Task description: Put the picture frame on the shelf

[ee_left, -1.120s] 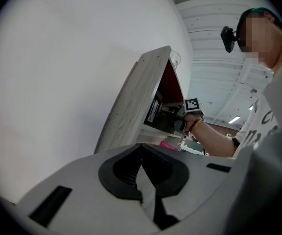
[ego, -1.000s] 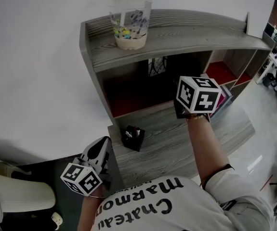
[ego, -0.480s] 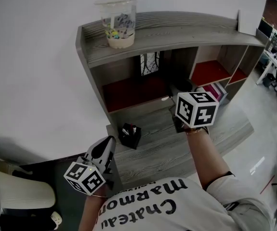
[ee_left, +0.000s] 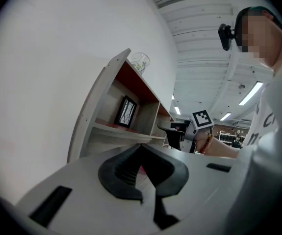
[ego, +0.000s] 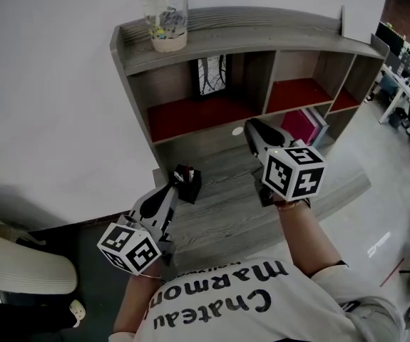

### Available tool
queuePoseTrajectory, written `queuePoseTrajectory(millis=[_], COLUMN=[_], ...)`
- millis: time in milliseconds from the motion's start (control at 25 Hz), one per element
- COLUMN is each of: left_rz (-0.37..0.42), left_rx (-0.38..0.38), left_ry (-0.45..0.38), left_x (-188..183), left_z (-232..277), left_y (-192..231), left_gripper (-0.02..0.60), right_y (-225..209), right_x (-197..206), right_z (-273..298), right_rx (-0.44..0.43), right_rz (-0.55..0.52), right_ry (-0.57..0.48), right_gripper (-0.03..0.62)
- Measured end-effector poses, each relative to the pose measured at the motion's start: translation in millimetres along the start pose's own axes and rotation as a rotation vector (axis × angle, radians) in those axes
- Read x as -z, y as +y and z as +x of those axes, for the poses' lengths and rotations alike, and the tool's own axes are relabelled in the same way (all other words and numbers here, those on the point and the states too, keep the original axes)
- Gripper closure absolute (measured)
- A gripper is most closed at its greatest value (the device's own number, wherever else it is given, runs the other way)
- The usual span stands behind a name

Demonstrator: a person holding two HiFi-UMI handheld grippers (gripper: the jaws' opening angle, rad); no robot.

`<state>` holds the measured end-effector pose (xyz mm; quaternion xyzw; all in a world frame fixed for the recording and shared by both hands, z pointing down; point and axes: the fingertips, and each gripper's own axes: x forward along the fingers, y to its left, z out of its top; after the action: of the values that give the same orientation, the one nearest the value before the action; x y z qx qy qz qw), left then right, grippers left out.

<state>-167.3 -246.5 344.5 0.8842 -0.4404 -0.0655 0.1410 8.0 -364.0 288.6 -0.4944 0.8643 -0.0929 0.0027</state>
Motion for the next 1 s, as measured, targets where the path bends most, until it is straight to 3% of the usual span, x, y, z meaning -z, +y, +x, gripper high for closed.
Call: queuePoseTrajectory(millis=[240,1000], left_rz=[0.073,0.069], left_rx=[-0.065,-0.111], left_ry=[-0.055,-0.061], left_x=[-1,16], left_z=[-10,-13], left_y=[-20,-35], left_gripper=[0.565,0.565], right_y=[11,12], right_x=[17,52], right_z=[-35,-66], right_rx=[-0.05,-0.072], right_rz=[0.026,0.007], right_ry=[-0.012,0.052], right_gripper=[0.551,0.554])
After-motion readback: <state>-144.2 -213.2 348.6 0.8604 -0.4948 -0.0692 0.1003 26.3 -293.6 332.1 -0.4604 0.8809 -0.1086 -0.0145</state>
